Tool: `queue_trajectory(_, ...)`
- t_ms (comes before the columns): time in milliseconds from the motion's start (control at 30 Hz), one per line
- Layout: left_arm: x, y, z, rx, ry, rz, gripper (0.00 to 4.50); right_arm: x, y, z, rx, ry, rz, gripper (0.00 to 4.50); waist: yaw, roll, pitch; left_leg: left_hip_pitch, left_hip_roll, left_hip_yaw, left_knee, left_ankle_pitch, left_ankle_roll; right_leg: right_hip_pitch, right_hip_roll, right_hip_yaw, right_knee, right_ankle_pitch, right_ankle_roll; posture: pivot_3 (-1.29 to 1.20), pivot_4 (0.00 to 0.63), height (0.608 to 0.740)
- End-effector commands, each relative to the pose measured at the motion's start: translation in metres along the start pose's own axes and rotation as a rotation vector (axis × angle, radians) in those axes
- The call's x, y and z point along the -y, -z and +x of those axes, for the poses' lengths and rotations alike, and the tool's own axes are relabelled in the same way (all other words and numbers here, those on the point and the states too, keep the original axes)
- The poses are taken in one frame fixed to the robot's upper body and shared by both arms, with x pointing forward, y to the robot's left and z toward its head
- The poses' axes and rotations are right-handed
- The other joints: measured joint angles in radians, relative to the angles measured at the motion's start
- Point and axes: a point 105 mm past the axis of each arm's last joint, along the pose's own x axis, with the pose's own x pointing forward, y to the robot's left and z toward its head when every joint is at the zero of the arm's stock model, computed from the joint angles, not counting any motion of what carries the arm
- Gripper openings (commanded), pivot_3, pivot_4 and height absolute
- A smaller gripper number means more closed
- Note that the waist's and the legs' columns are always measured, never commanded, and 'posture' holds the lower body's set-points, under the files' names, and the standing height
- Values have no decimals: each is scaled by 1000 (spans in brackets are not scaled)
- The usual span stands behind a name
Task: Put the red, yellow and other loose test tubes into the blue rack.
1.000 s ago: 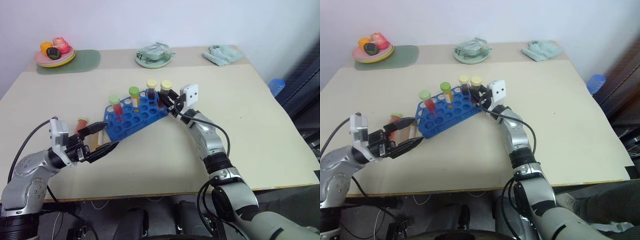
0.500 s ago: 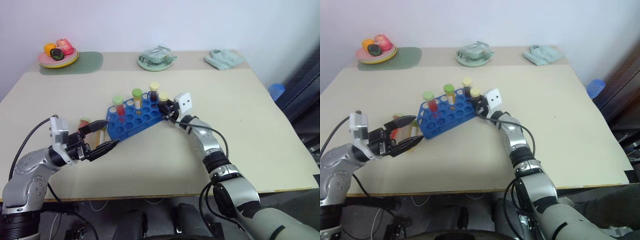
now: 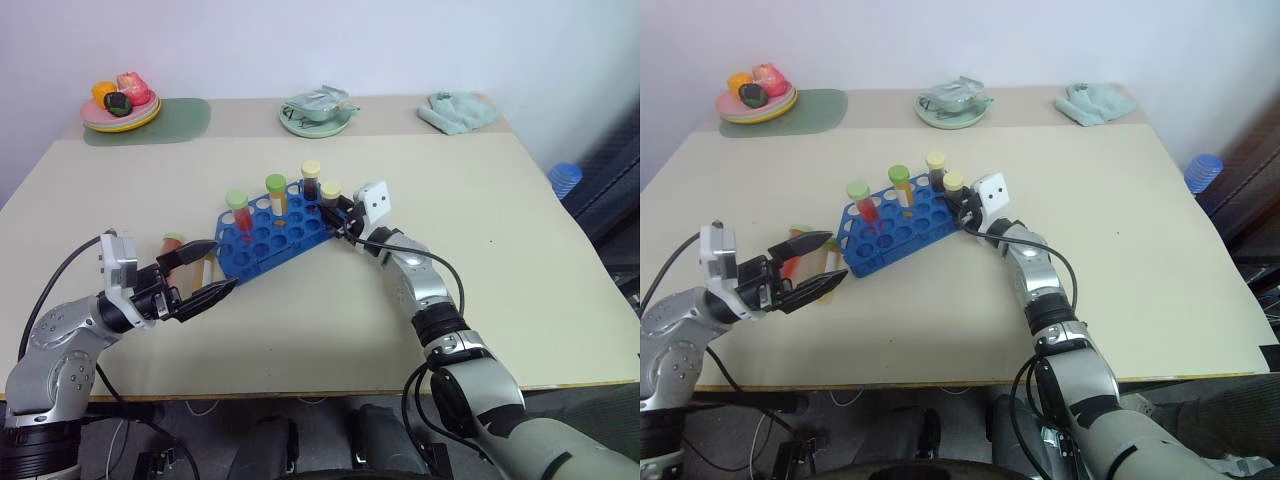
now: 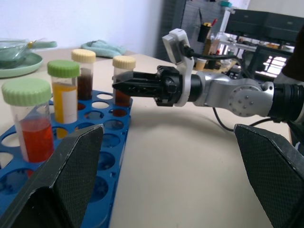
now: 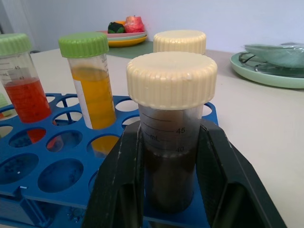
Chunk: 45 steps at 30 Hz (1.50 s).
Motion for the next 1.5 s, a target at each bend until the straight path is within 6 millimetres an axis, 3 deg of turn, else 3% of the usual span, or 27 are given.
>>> queue_trajectory(33,1,-6,3,21,14,25,4500,0,-1,-5,-13,-8,8,2747,0,0,1,-2,0,0,0,0,0,-2,0,0,0,0,0,0,150,740)
queue_trajectory(133,1,-6,3,22,17,22,4500,0,-11,-7,7,-3,-36,4124,-1,4,4,-5,0,0,0,0,1,-4,0,0,-1,0,0,0,150,740)
queue_trajectory(267,2,-5,3,21,18,19,4500,3,-29,-12,42,5,-79,4124,-2,4,4,-18,0,0,1,0,0,-19,0,0,2,1,1,0,150,740)
queue_trajectory(433,4,-4,1,13,20,17,4500,9,-52,-30,58,-23,-126,4124,0,4,5,-19,0,0,2,1,-1,-20,0,0,4,0,1,0,150,740)
queue_trajectory(567,4,-2,0,3,12,16,4500,4,-55,-48,15,-93,-133,4124,4,4,6,-18,0,0,3,1,-1,-19,0,0,4,0,1,0,150,740)
queue_trajectory(700,1,1,-3,-3,-29,-11,4500,-2,-48,-95,-111,-214,-133,4124,15,3,7,-18,0,0,3,0,0,-19,0,0,4,0,1,0,150,740)
queue_trajectory(800,-3,0,-4,5,-76,-56,4500,-7,-48,-116,-154,-260,-129,4124,24,2,8,-19,0,0,3,0,1,-19,0,0,3,0,1,0,150,740)
queue_trajectory(933,-22,-1,-4,-28,-337,-21,4500,-14,-58,-141,-193,-350,-147,4124,31,2,10,-18,0,0,5,0,0,-18,0,0,5,0,1,0,150,740)
queue_trajectory(1067,-24,0,-2,-102,-474,-53,4500,-23,-72,-157,-199,-444,-217,4124,33,-3,13,-18,0,0,7,0,0,-17,0,0,5,0,1,0,150,740)
queue_trajectory(1167,-28,-4,-2,-132,-564,-103,4500,-28,-81,-163,-192,-498,-252,4124,34,-5,15,-18,0,0,8,0,1,-17,0,0,5,1,2,0,150,740)
queue_trajectory(1267,-37,5,-9,-305,-708,-197,4500,-28,-91,-163,-173,-512,-268,4124,34,-8,17,-18,0,0,10,0,1,-17,0,-1,7,1,2,0,150,740)
queue_trajectory(1333,-38,9,-6,-434,-720,-242,4500,-25,-95,-161,-164,-509,-295,4124,34,-9,18,-18,0,-1,13,0,1,-16,1,-1,9,1,2,0,150,740)
queue_trajectory(1500,-48,5,11,-566,-710,-333,4500,-21,-107,-148,-124,-494,-328,4124,35,-11,19,-19,0,-1,19,0,1,-14,2,-1,10,3,5,0,150,740)
